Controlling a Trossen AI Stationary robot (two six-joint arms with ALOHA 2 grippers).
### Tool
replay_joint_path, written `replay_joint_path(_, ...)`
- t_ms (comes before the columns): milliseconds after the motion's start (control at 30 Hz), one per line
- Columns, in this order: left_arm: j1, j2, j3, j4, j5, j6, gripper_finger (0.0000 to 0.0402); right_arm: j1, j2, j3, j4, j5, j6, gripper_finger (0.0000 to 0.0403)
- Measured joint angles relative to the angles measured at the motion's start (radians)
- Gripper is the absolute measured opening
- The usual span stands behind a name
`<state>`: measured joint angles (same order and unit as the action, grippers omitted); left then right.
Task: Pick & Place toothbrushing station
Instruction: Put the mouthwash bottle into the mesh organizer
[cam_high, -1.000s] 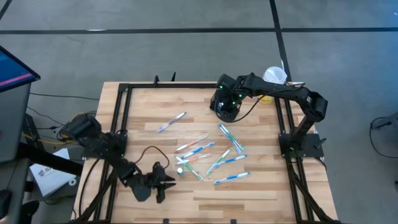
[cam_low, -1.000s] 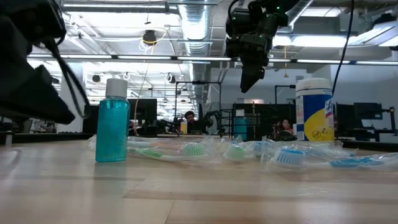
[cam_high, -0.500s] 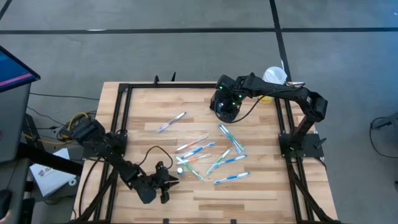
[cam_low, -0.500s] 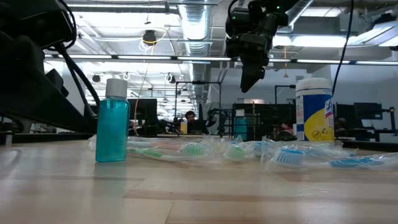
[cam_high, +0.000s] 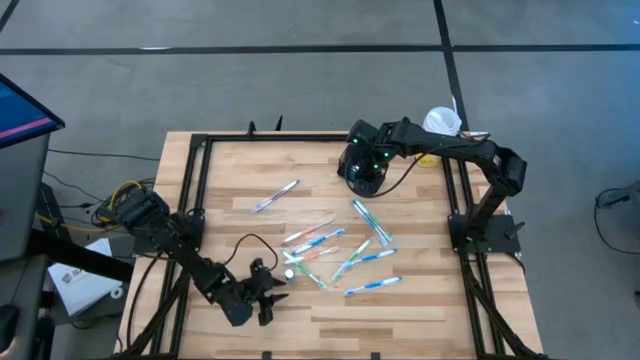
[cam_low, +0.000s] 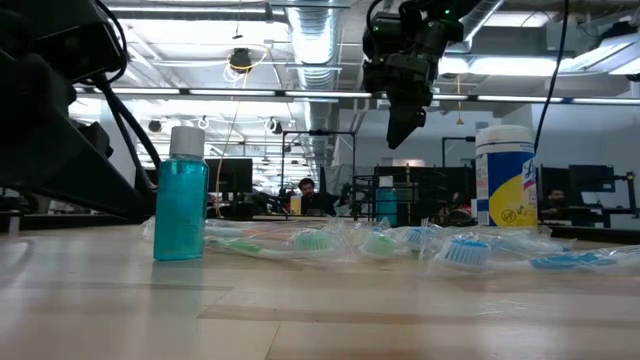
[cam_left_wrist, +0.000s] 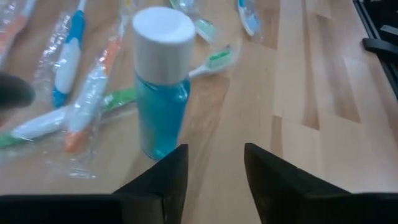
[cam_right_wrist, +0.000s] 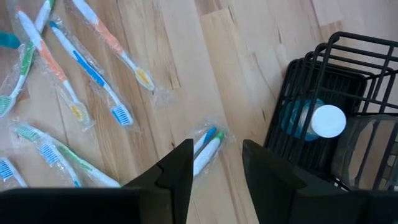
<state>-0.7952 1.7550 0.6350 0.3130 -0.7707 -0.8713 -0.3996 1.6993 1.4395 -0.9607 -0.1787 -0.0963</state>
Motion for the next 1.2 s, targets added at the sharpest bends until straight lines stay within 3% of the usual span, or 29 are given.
replay_joint_path(1200, 0.137, 0.018, -0.004, -0.057, -0.020, 0.027, 0.0183, 0.000, 0.000, 0.000, 0.006, 0.000, 0.000, 0.0129)
